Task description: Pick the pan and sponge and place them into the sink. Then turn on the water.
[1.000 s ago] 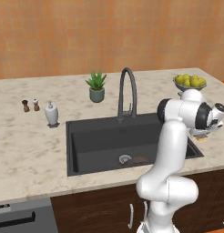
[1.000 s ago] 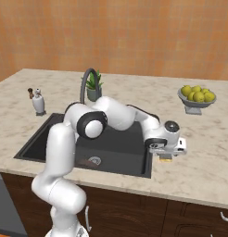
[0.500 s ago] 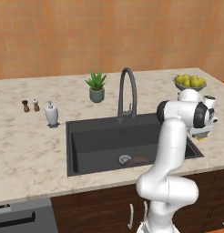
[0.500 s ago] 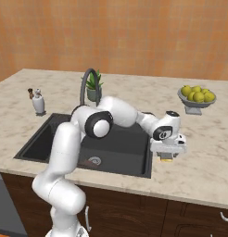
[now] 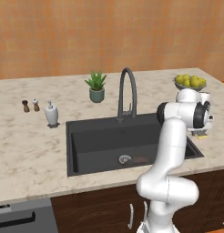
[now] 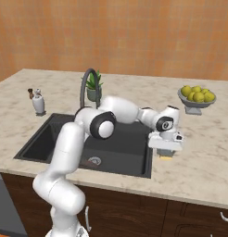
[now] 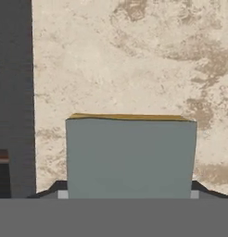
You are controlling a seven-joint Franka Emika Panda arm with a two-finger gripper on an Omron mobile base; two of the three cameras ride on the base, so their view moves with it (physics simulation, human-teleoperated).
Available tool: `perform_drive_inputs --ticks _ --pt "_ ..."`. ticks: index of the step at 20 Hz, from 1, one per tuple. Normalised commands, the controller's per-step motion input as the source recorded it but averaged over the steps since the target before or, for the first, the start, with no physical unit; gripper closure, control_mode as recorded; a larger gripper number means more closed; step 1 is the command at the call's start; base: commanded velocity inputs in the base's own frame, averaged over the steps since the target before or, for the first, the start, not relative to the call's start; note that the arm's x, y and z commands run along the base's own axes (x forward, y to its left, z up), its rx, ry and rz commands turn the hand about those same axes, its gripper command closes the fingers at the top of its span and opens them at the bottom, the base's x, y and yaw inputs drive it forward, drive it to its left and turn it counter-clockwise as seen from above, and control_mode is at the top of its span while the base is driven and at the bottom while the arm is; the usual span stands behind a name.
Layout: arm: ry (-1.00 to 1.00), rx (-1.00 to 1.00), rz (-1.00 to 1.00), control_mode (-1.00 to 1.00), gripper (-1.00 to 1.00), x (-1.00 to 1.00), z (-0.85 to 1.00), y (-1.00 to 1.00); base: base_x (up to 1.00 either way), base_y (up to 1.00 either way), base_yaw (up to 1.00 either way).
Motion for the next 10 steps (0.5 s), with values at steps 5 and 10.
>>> perform_drive_inputs --ticks 5,10 --pt "-0.2 0.01 0.13 -1.0 1.0 0.0 0.01 0.99 0.0 0.0 0.0" --pt "-0.3 0.02 0.13 -1.0 1.0 -0.18 0.29 0.83 0.0 0.0 0.0"
